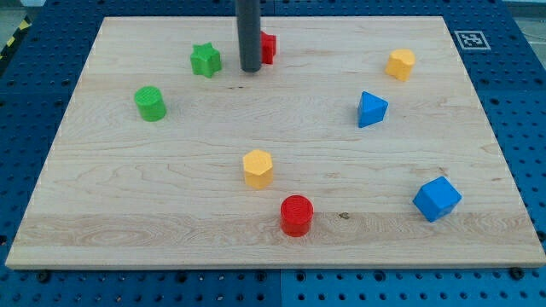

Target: Move the red star towards the left side of the blue triangle

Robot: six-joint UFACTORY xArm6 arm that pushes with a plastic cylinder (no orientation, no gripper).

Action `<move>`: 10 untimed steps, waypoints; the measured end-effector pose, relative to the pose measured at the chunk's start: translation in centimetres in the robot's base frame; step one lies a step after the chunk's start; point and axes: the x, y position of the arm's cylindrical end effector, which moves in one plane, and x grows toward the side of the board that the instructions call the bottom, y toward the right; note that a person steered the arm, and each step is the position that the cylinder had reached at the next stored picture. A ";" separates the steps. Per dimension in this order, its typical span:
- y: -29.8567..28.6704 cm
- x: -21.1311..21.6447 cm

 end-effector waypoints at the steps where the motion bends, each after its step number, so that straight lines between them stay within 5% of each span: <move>1: -2.8 -1.7; 3: -4.0 -12.1; 6: 1.1 -3.1; 8: 6.8 -4.1; 10: 8.8 0.8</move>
